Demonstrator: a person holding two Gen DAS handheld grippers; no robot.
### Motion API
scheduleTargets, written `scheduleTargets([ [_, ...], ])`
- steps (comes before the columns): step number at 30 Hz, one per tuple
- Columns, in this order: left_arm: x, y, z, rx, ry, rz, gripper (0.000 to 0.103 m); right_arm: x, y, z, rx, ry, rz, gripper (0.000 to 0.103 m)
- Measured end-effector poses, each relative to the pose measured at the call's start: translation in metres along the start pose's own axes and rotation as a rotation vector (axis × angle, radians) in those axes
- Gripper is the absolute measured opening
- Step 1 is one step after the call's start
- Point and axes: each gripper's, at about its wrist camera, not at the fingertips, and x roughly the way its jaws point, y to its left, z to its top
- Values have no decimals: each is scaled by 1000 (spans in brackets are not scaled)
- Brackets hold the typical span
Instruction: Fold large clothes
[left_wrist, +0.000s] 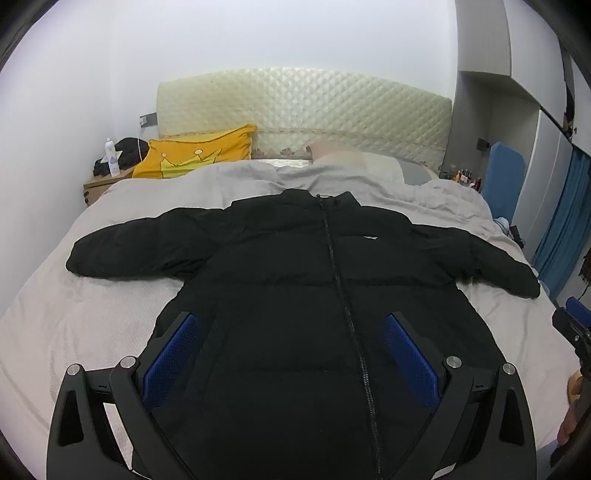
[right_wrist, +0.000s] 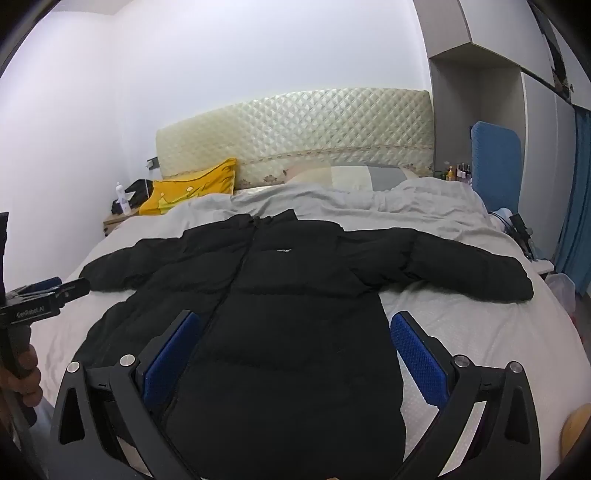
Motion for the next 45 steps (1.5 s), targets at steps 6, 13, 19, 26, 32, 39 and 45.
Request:
scheduleTargets([
  [6,2,1,0,-2,-4,3,101,0,-5,2,11,11,-3,103],
  [13,2,0,2,-3,4,-2,101,1,-7,3,11,11,-6,103],
  [19,2,-4,3,3,7,-2,101,0,-8,1,12,9,-6,103],
  [26,4,-4,2,0,9,-3,101,0,-7,1,11,8,-8,103],
  [32,4,-4,1,2,11,-3,101,1,-7,-1,10,13,-7,103],
  [39,5,-3,-1,-1,13,-2,101,2,-8,0,11,14,-9,103],
  [45,4,-3,-2,-1,13,-2,101,3,-8,-1,11,16,-7,103],
])
